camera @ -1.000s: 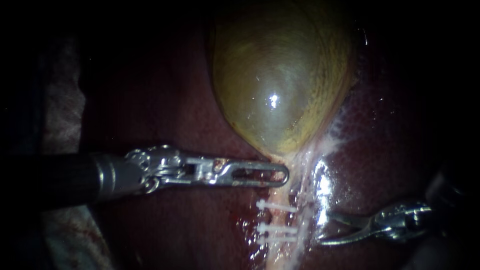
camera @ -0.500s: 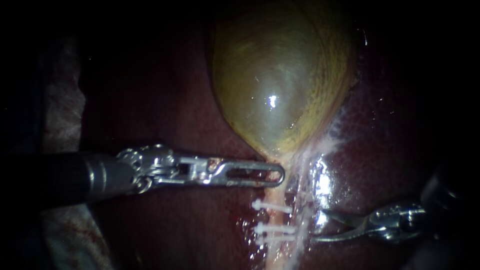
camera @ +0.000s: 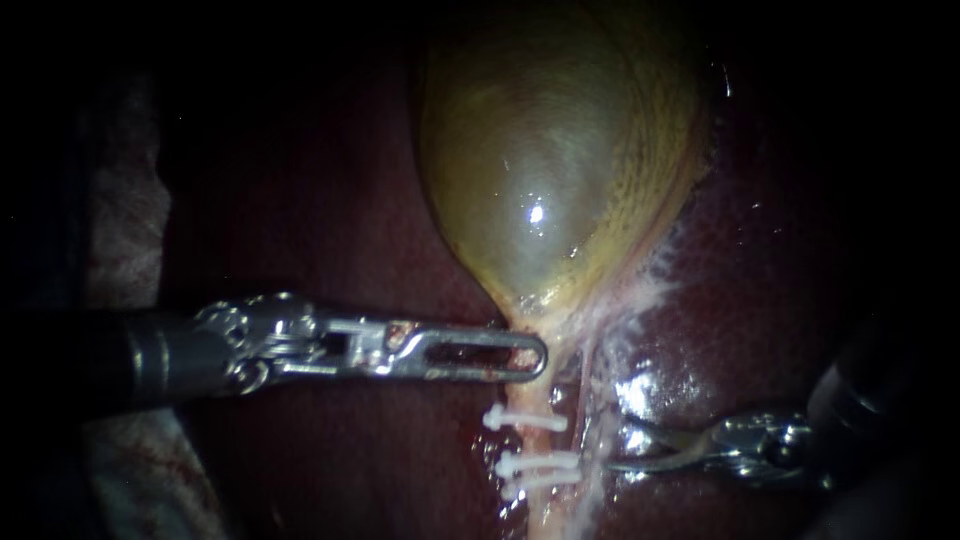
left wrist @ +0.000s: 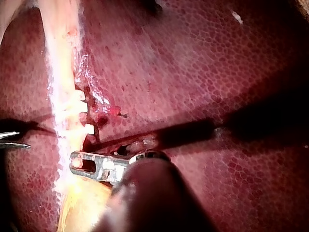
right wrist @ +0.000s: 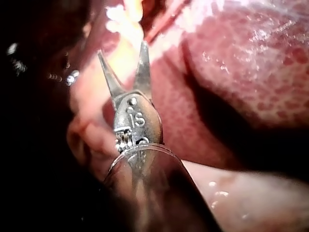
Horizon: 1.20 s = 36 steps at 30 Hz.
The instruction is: Go to the cutting position left tube
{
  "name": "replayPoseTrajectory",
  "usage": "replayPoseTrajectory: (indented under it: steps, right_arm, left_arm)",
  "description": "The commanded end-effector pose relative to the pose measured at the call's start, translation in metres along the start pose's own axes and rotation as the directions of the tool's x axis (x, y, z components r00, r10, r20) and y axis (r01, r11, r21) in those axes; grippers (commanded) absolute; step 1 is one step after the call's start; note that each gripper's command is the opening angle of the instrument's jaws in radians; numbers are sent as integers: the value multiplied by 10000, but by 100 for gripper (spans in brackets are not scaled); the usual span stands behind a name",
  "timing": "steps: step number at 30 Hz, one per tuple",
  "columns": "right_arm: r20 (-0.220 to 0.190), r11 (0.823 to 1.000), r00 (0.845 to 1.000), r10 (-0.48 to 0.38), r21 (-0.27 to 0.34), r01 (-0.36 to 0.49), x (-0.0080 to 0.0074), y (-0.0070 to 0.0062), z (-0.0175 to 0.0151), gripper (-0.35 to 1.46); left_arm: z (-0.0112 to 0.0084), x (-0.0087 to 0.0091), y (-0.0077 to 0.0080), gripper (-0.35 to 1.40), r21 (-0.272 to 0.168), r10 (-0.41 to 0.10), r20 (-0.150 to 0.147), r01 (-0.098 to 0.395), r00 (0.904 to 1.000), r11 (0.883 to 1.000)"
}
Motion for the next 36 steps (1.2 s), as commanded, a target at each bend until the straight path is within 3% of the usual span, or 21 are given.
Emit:
replayPoseTrajectory:
  steps: [1, 8, 20, 29, 36]
  right_arm:
    - [35, 10000, 10000, 14, -22, -14, 1, 0, 3, 126]
    - [355, 9999, 9993, 99, 68, -101, 6, 4, 28, 123]
    - [1047, 9997, 9942, 227, 58, -235, 0, 15, 50, 108]
    - [1215, 9998, 9924, 200, 30, -205, -2, 27, 56, 94]
    - [1220, 9998, 9924, 172, 67, -182, 0, 35, 62, 94]
  left_arm:
    - [0, 0, 1, -35, 4, -2, -5, 2, 10000, 10000]
    - [-2, -1, 3, -35, 4, 47, -3, -47, 10000, 10000]
    - [-8, 2, 8, -35, -22, 17, -13, -17, 10000, 10000]
    - [-8, 2, 8, -35, -23, 14, -11, -14, 10000, 10000]
    - [-8, 1, 8, -35, -22, 14, -12, -14, 10000, 10000]
